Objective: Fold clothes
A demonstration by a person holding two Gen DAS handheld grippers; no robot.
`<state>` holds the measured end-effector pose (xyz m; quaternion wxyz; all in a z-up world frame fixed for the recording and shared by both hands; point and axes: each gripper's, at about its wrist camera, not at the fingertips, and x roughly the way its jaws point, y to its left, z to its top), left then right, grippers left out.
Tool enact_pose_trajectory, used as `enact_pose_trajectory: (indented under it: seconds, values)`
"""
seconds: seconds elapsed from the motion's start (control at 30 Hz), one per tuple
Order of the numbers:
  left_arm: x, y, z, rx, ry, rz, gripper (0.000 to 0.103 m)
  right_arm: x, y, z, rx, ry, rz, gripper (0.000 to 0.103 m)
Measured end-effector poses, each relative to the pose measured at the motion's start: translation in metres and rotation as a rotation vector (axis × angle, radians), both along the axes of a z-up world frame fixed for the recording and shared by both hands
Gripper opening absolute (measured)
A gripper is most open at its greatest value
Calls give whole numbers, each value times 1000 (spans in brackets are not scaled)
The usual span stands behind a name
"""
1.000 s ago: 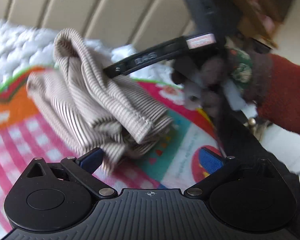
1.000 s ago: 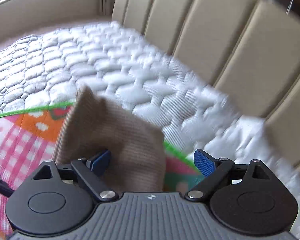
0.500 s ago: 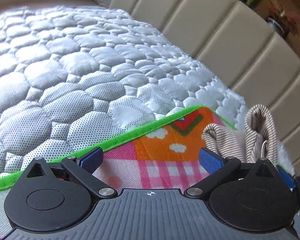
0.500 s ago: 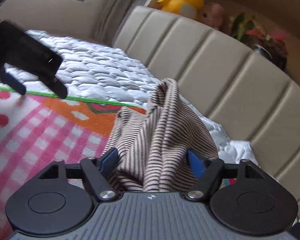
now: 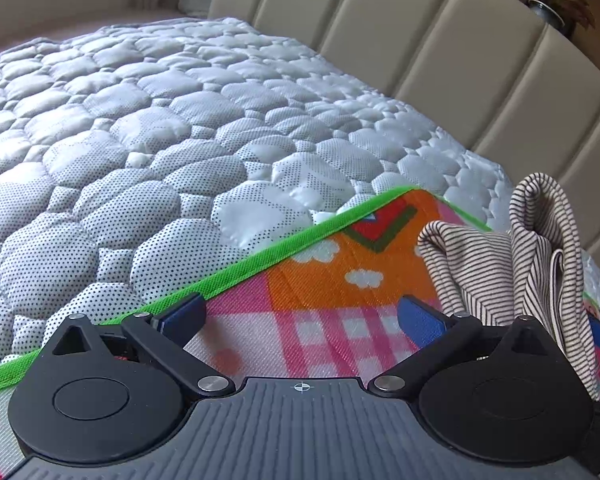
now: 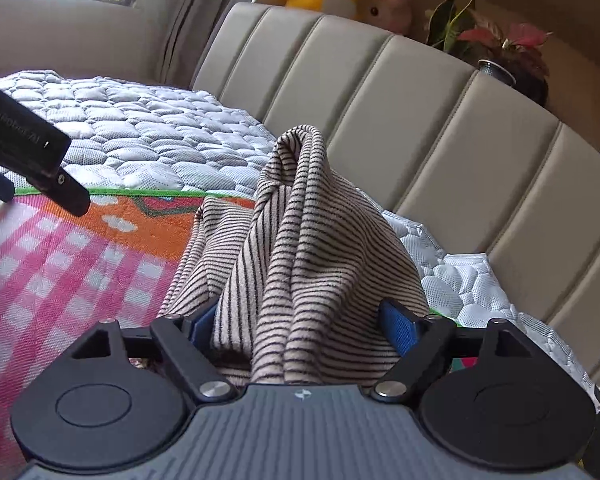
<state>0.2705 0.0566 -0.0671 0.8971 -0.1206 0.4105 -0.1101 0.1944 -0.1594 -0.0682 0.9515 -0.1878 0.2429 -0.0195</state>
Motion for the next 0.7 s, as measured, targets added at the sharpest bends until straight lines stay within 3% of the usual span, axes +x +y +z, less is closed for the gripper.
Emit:
enact_pose_trajectory:
  seconds: [0.17, 0.23, 0.3, 0.43, 0.53, 0.63, 0.7]
  values:
    - [0, -1, -1, 12, 2, -4, 103, 1, -5, -1, 0, 4, 6, 50]
    - [-1, -2, -1, 17, 1, -8, 103, 1, -12, 9, 47, 16, 7, 35]
    - [-1, -1, -1, 17, 0, -12, 103, 1, -21, 26, 107, 7, 9, 29]
    - [-2, -2, 0, 12, 3, -5, 103, -3, -24, 70, 143, -45, 94, 26]
    - [-1, -4, -1, 18, 3, -6, 103, -3, 7, 60, 15, 30, 239, 26]
    - [-1, -3, 2, 17, -4, -9, 103, 2, 33, 19, -66, 141, 279, 30]
    - [-3, 1, 12, -16, -21, -21, 103, -5, 50, -3, -146, 104, 277, 38]
